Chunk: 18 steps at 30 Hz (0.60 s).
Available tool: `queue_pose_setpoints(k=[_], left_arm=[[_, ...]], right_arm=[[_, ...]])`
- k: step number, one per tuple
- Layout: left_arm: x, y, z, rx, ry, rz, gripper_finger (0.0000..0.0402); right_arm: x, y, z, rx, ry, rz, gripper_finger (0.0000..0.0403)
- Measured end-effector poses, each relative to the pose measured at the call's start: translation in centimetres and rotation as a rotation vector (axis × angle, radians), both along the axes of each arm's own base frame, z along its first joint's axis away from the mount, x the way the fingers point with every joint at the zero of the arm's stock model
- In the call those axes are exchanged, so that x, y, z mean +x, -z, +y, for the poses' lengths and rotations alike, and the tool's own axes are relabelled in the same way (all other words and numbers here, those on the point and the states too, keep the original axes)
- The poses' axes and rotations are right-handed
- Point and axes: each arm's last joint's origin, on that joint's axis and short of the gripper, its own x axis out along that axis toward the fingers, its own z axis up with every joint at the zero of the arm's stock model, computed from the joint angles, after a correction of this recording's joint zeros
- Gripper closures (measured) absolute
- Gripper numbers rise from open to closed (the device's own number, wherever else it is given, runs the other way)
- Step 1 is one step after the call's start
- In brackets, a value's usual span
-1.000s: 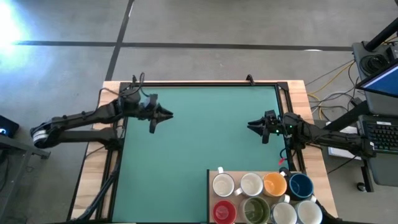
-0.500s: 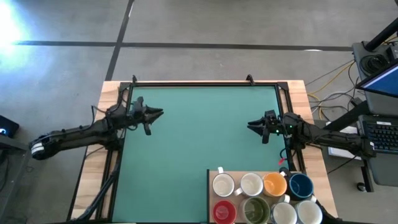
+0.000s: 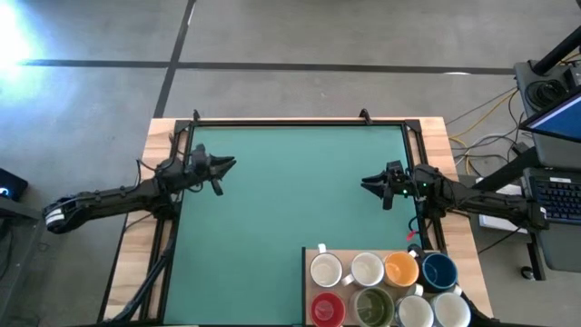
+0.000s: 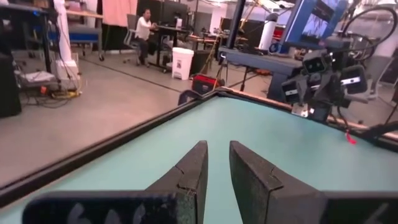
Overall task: Place coffee mugs
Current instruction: Return to Home Position
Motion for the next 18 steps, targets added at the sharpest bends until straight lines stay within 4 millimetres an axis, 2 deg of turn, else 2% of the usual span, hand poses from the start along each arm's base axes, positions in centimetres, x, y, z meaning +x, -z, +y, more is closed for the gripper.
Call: queue_pose_setpoints(k=[18], left_arm=[[-0.11, 0.60, -0.09, -0.044, 0.004, 0.048, 0.0352]], right_arm=[[0.00, 0.00, 0.00, 0.000, 0.000, 0.000, 0.0294]])
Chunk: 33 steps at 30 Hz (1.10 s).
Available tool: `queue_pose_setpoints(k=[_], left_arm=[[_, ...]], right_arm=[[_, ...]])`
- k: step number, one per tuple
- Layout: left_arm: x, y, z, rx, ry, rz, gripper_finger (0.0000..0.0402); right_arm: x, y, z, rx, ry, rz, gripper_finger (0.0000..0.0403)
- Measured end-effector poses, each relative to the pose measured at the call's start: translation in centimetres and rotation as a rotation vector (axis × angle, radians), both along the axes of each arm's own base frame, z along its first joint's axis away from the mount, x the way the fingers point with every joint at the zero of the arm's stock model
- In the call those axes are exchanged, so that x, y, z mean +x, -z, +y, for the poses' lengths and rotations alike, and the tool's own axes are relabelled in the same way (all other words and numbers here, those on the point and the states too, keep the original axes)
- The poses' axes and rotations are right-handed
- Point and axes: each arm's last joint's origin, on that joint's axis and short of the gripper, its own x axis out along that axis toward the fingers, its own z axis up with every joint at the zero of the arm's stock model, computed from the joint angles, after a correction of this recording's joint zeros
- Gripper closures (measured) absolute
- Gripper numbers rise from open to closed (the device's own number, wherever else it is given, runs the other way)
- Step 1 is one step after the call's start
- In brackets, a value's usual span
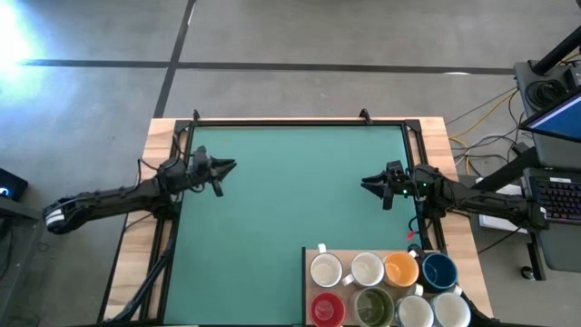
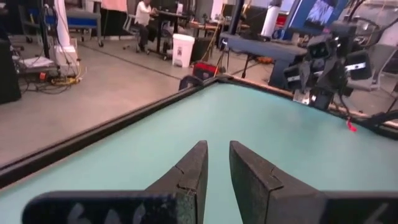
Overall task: Place coffee mugs
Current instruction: Return to Home Position
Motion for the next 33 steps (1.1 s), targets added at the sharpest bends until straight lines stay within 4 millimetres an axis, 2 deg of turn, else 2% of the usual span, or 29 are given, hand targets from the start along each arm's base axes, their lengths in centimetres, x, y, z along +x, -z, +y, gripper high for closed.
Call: queue_pose_setpoints(k=[10, 25, 33], left_arm=[[-1.7, 1.0, -0.8, -0.047, 0.001, 0.098, 0.0352], [-2.9, -1.1, -1.4, 0.047, 0.014, -0.100, 0.0352], [-2.8, -1.2, -1.4, 0.046, 0.014, -0.098, 0.0352]], right_arm=[[0.0, 0.0, 0.0, 0.000, 0.000, 0.000, 0.0294], [0.0, 0.0, 0.0, 0.000, 0.000, 0.000, 0.0294], [0.0, 0.0, 0.0, 0.000, 0.000, 0.000, 0.0294]])
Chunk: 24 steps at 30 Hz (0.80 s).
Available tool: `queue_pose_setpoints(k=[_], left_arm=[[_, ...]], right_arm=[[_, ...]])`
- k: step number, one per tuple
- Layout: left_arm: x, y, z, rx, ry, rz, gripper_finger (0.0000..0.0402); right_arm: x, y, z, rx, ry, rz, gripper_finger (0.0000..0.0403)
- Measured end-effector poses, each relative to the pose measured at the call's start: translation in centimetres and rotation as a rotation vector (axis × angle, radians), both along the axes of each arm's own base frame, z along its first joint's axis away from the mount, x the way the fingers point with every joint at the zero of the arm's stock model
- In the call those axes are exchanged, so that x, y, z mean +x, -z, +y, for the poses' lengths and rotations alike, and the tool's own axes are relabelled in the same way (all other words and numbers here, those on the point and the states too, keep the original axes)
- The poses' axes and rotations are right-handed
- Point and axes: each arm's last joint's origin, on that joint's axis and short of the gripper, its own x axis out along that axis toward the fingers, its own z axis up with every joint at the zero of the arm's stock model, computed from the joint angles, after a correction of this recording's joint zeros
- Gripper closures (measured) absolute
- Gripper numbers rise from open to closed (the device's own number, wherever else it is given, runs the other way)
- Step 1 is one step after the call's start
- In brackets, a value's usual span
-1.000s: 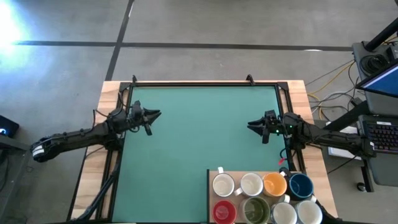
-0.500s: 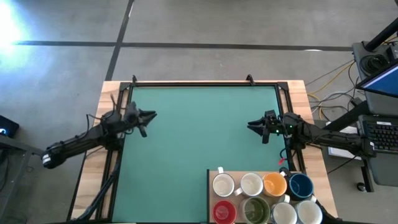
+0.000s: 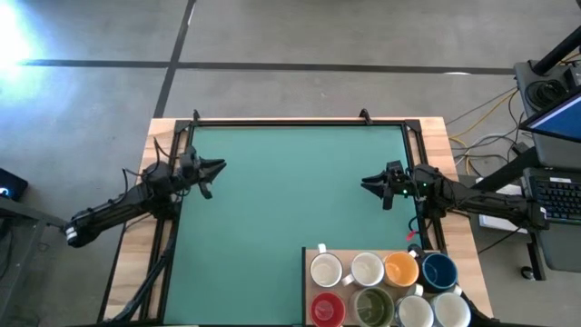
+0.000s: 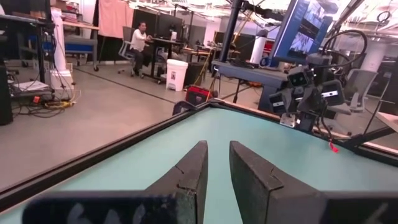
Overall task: Place coffee mugs
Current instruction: Return to Home Position
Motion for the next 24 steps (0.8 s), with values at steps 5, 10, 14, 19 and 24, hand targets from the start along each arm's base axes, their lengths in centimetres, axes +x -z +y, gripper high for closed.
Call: queue_pose_setpoints(k=[5, 10, 14, 19, 24], left_arm=[[0.04, 0.02, 0.02, -0.003, 0.000, 0.005, 0.0352], [0.05, 0.02, 0.02, -0.003, 0.000, 0.006, 0.0352], [0.05, 0.01, 0.02, -0.002, 0.000, 0.005, 0.0352], [0.04, -0.04, 0.02, -0.002, 0.000, 0.003, 0.0352], [0.04, -0.05, 0.02, -0.001, 0.000, 0.003, 0.0352]], right_arm=[[0.00, 0.00, 0.00, 0.000, 0.000, 0.000, 0.0294], [0.00, 0.00, 0.00, 0.000, 0.000, 0.000, 0.0294], [0.00, 0.00, 0.00, 0.000, 0.000, 0.000, 0.0294], [0.00, 0.00, 0.00, 0.000, 0.000, 0.000, 0.0294], [0.00, 0.00, 0.00, 0.000, 0.000, 0.000, 0.0294]])
